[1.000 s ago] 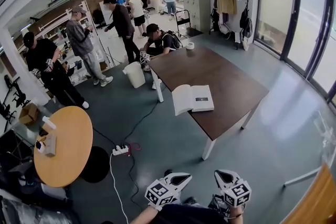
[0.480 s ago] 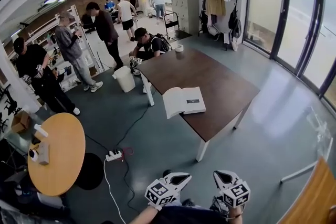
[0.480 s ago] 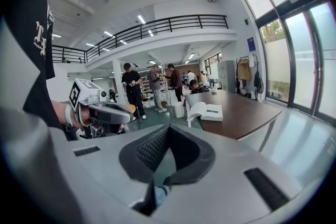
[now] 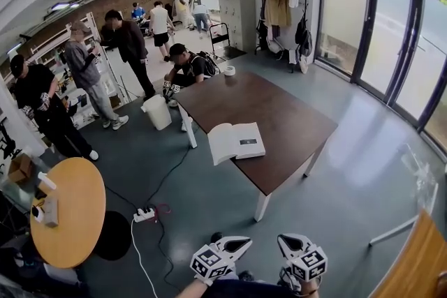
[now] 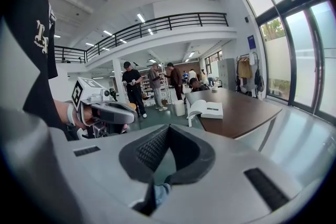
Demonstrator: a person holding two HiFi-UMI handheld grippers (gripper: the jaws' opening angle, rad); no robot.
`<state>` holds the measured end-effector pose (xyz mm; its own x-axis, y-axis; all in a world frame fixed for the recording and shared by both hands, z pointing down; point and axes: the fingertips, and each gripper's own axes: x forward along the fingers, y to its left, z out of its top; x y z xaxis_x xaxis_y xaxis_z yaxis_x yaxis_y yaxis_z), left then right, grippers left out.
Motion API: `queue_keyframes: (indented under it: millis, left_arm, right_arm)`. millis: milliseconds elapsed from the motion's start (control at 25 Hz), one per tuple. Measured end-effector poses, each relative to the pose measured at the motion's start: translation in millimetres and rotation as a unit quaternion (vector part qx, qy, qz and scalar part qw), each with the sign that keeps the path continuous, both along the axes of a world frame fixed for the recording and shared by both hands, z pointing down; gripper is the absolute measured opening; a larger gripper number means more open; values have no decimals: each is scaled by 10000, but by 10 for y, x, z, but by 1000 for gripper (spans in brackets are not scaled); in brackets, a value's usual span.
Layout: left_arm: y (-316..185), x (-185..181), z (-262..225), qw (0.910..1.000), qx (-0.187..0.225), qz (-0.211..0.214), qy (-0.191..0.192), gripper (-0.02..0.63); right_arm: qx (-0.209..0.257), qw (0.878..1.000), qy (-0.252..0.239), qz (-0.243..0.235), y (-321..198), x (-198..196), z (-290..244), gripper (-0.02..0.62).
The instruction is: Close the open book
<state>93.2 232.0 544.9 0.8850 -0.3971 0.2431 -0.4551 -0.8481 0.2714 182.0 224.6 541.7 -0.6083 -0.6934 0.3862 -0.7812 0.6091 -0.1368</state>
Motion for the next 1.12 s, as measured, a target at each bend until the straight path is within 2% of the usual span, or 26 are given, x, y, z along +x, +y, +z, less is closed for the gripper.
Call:
queue_keyframes:
  millis: [400,720,1120]
  left_arm:
    - [19,103,38,9998,5,173,-63,6]
    - [81,20,32,9997,41,227,-69,6]
    - [59,-120,68,10000,-27,71,-46,6]
  right_arm:
    - [11,10000,-59,-73,21,-59,48,-12]
    - [45,10000,-77,-36,38,-135,58,-12]
    - [-24,9997,-48,-238,16,-318,69,-12]
